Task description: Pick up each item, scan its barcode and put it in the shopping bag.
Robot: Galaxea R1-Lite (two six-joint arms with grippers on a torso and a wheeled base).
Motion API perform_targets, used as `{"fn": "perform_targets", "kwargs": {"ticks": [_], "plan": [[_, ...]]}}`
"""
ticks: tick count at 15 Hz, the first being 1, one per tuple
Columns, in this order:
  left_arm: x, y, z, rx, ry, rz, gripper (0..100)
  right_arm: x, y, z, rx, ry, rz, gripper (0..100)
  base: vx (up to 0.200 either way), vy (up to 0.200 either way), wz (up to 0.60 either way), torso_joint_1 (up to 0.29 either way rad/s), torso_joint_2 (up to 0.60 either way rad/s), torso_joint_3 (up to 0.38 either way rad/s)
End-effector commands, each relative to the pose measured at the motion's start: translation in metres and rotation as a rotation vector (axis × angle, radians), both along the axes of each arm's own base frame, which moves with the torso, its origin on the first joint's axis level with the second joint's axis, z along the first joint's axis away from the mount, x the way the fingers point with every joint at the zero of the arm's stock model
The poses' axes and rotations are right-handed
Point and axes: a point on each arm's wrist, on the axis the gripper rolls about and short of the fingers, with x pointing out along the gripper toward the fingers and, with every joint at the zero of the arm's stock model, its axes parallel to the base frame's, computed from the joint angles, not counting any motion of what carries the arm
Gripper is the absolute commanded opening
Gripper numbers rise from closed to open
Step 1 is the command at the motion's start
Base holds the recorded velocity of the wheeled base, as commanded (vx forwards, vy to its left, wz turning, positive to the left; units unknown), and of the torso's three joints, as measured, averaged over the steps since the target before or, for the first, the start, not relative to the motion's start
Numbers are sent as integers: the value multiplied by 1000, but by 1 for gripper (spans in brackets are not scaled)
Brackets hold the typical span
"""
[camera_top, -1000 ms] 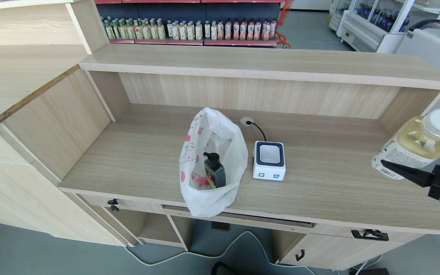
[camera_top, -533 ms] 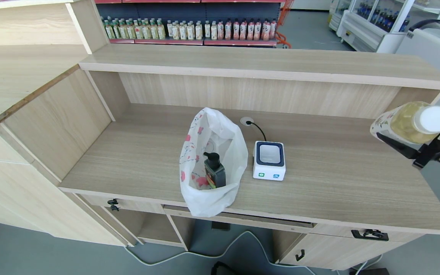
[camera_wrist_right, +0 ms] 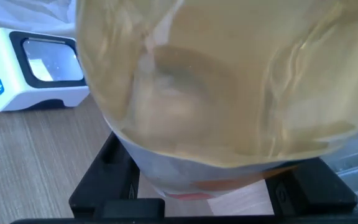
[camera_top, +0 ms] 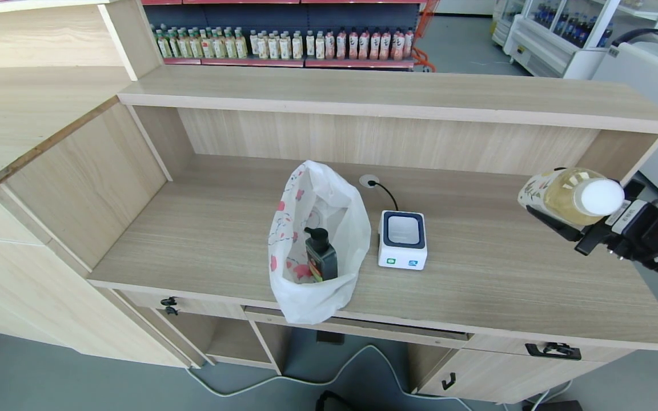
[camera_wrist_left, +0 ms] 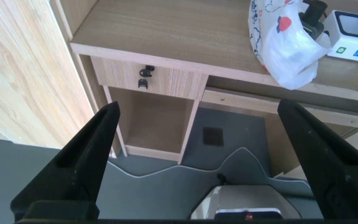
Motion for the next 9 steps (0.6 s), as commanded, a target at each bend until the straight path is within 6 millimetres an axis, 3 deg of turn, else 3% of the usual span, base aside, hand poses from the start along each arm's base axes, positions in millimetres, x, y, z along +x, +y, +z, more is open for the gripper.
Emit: {"fn": "perform_targets", "kwargs": {"ticks": [1,4,9], "plan": [[0,0,0,0,2,0,100,1,3,-1,-5,-1,9,0,0,0,0,0,0,0],[0,0,0,0,2,-1,100,4,3,-1,-14,-14,7,0,0,0,0,0,0,0],[0,0,0,-1,2,-3,100,12,13,1,-30,-39,43,0,0,200,0,2,4,2]]}}
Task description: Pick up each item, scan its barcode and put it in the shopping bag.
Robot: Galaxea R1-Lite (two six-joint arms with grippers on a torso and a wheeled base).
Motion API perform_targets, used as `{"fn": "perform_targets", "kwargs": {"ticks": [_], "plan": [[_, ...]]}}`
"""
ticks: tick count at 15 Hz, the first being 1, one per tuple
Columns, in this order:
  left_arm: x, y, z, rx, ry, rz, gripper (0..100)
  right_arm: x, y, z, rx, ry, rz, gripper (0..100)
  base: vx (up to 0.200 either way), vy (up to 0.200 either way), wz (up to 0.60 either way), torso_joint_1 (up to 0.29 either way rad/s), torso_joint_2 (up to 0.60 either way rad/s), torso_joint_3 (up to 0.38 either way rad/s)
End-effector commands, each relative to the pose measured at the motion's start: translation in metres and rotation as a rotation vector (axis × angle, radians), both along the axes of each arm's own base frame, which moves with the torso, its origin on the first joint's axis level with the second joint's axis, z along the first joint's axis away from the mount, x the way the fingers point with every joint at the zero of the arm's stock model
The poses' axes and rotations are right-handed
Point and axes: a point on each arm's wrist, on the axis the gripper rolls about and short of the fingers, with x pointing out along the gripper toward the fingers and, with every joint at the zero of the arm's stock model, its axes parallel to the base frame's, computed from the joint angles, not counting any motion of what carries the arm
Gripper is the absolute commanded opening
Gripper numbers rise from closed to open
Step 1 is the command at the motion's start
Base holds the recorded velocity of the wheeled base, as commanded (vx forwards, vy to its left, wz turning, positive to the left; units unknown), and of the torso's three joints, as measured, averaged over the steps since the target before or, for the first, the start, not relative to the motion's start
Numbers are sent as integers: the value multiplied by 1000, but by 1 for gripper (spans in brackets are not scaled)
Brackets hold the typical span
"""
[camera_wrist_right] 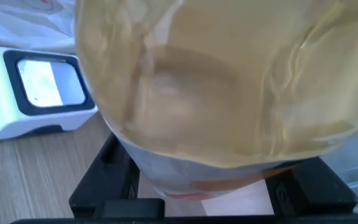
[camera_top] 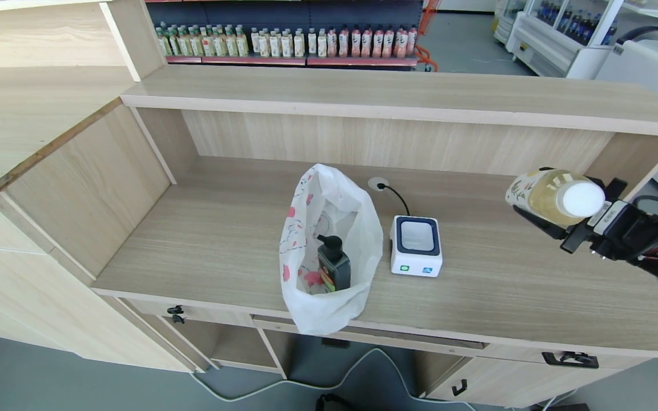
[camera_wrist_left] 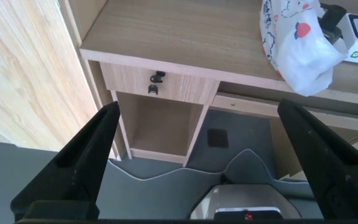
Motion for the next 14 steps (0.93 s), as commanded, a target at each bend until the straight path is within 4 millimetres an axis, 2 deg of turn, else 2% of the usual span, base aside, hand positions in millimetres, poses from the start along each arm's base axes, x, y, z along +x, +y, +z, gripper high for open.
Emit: {"fn": "perform_targets", "kwargs": {"ticks": [1,4,10,14], "plan": [[0,0,0,-1,-1,1,100,3,3,0,-7,-11,12,0,0,200,0,7,12,-2],[0,0,0,1,-1,1,100,6,12,-2,-12,-13,41,0,0,200,0,-1,-4,7],[0,0,0,1,-2,7,100,19,11,-6,-22,-21,40,0,0,0,0,0,0,0],[0,0,0,1,-1,7,100,35,10,-20,-34,-5,41,0,0,0,0,0,0,0]]}}
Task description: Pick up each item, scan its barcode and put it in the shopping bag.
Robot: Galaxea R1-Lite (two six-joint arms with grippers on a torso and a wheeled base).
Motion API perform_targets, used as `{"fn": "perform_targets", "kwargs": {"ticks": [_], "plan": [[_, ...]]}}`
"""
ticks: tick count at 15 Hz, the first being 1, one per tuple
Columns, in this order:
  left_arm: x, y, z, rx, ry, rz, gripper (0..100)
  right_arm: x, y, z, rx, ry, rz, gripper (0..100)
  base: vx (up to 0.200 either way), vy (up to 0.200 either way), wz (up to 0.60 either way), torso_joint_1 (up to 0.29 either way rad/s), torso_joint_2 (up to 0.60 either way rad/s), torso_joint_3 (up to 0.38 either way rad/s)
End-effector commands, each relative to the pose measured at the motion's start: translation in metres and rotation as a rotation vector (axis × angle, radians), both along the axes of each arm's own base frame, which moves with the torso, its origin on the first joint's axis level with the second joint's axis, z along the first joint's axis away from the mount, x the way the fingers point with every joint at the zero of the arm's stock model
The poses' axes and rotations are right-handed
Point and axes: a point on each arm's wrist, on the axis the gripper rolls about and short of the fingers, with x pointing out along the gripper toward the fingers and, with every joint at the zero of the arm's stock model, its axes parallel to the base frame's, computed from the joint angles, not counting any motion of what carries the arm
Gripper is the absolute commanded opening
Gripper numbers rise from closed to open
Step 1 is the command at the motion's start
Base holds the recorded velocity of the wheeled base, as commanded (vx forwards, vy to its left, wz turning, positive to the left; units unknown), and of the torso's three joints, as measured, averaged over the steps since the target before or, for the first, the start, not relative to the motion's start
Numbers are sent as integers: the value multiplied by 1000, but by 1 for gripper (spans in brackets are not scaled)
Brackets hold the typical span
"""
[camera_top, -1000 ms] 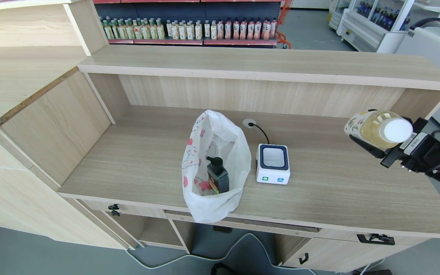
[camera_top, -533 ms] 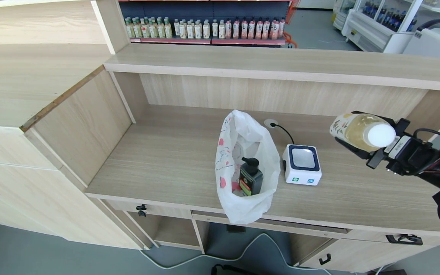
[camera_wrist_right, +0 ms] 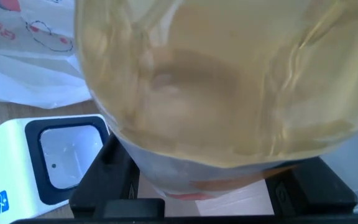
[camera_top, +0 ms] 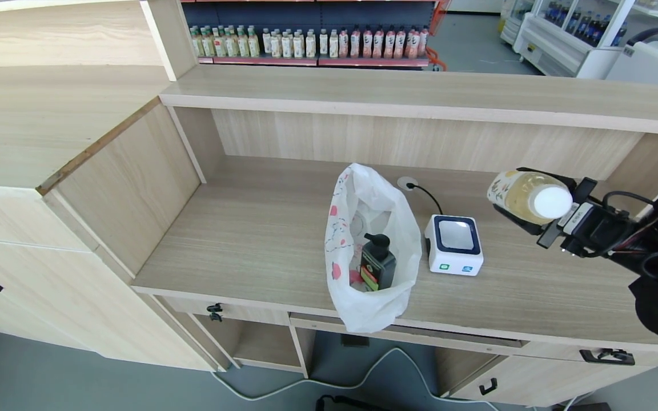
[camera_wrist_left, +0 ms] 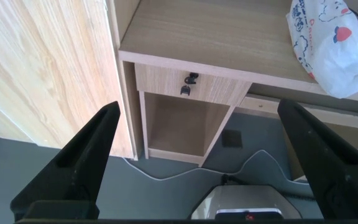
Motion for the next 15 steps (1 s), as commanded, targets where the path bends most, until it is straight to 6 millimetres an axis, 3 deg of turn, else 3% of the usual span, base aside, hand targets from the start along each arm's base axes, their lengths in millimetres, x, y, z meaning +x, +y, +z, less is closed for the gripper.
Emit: {"fn": "perform_targets", "kwargs": {"ticks": [1,8,15], "plan": [[0,0,0,1,-1,-1,100,10,1,-17,1,45,6,0,0,0,0,0,0,0],[0,0,0,-1,0,-1,100,36,34,-39,-28,47,108,0,0,0,0,0,0,0],[0,0,0,1,-1,-1,100,61,19,-55,-86,-14,52,0,0,0,0,0,0,0]]}}
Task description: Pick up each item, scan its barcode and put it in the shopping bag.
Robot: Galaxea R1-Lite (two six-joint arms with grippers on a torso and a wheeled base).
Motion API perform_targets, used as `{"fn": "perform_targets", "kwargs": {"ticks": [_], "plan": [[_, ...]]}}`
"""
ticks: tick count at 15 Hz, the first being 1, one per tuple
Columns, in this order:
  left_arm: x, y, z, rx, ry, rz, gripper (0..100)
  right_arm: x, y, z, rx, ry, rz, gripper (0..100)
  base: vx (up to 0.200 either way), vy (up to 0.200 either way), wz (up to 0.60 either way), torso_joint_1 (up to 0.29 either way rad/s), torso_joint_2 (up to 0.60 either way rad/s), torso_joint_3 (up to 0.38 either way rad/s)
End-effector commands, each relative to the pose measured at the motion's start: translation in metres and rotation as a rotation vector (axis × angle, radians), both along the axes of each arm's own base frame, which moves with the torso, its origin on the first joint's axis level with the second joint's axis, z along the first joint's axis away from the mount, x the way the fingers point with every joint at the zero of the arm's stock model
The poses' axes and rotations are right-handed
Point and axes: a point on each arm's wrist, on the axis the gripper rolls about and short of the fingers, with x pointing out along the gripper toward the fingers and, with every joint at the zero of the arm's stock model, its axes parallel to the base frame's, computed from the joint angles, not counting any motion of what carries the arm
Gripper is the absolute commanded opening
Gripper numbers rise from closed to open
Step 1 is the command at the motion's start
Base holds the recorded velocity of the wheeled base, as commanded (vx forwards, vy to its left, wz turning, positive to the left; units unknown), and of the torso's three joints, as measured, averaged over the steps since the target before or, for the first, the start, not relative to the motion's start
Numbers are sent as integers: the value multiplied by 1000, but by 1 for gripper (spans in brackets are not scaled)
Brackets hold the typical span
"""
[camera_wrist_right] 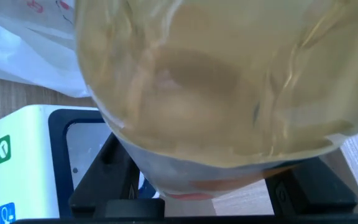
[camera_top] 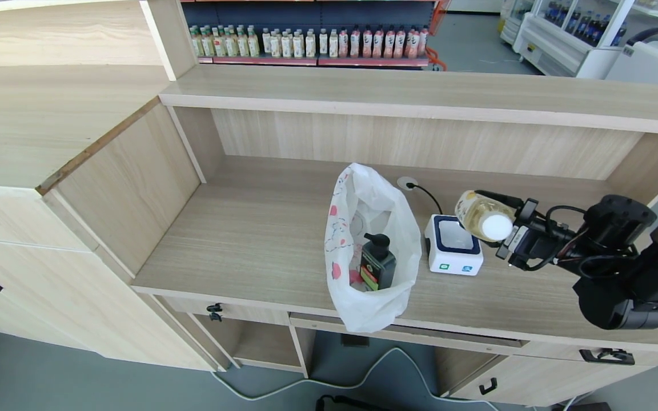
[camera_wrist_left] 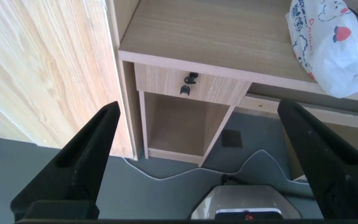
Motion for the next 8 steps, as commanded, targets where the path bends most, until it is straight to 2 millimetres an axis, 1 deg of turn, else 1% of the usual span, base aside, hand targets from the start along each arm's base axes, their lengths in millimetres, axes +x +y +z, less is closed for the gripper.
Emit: {"fn": "perform_targets", "kwargs": {"ticks": [1,5,8], "plan": [[0,0,0,-1,0,0,100,12,1,-7,-7,-14,2,0,0,0,0,0,0,0],[0,0,0,-1,-1,0,100,16,6,-18,-12,5,15,0,0,0,0,0,0,0],[0,0,0,-1,-1,0,100,21,8,-21,-19,-7,18,0,0,0,0,0,0,0]]}}
